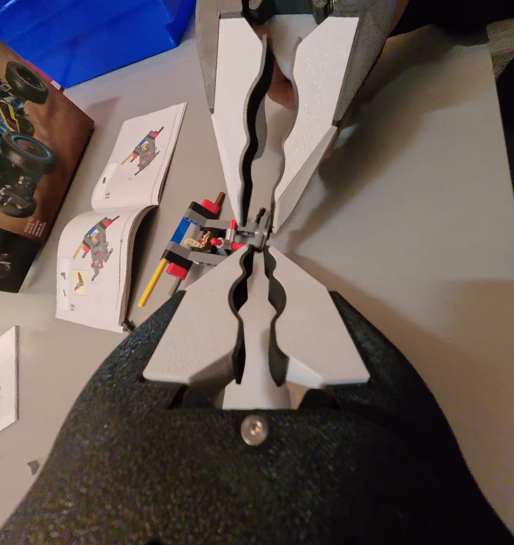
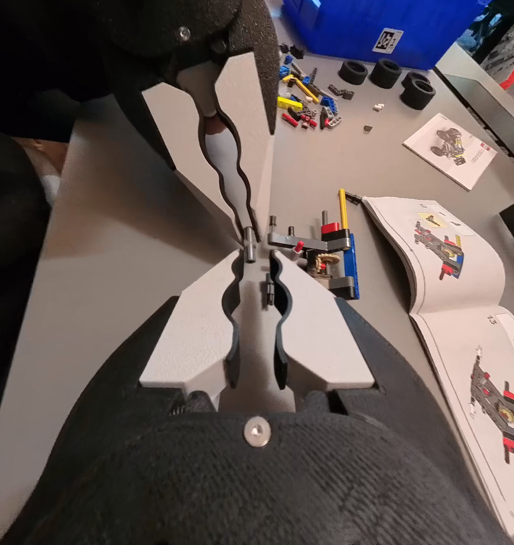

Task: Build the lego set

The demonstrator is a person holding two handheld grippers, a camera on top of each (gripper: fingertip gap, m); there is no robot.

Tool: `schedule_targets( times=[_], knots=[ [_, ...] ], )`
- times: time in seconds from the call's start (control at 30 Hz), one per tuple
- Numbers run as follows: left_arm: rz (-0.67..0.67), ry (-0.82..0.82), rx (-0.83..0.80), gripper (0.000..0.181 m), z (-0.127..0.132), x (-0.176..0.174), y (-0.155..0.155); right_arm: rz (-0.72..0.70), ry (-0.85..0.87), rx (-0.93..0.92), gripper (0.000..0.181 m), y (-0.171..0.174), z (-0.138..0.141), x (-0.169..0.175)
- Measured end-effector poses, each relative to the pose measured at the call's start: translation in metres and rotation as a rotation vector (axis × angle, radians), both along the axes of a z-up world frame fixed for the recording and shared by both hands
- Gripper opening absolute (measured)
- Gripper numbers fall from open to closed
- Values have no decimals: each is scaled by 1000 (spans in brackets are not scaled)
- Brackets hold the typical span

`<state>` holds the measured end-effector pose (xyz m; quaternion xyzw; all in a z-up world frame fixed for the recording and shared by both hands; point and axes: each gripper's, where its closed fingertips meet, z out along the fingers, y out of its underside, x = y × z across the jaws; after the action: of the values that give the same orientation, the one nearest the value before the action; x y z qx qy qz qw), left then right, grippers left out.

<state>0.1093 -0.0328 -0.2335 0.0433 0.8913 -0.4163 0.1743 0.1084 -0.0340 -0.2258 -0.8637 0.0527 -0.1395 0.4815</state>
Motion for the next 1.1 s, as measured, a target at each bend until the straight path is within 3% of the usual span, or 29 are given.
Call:
schedule_targets(
  times=[0.37, 0.47, 0.6, 0.77, 1.1],
  knots=[
    [18, 43, -8, 9, -1, 0, 0, 18, 31, -5, 5, 1, -2, -4],
    [17, -119, -1, 22, 4, 1, -2, -6, 148, -17, 5, -2, -8, -4],
    [-31, -387, 84, 18, 7, -6, -7, -51, 329, 37, 5, 0, -8, -6],
    [-48, -599, 178, 11, 4, -8, -10, -71, 413, 52, 5, -1, -10, -6],
    [-6, -766, 276, 5, 2, -4, -8, -60, 425, 61, 5, 0, -9, -8]
  ],
)
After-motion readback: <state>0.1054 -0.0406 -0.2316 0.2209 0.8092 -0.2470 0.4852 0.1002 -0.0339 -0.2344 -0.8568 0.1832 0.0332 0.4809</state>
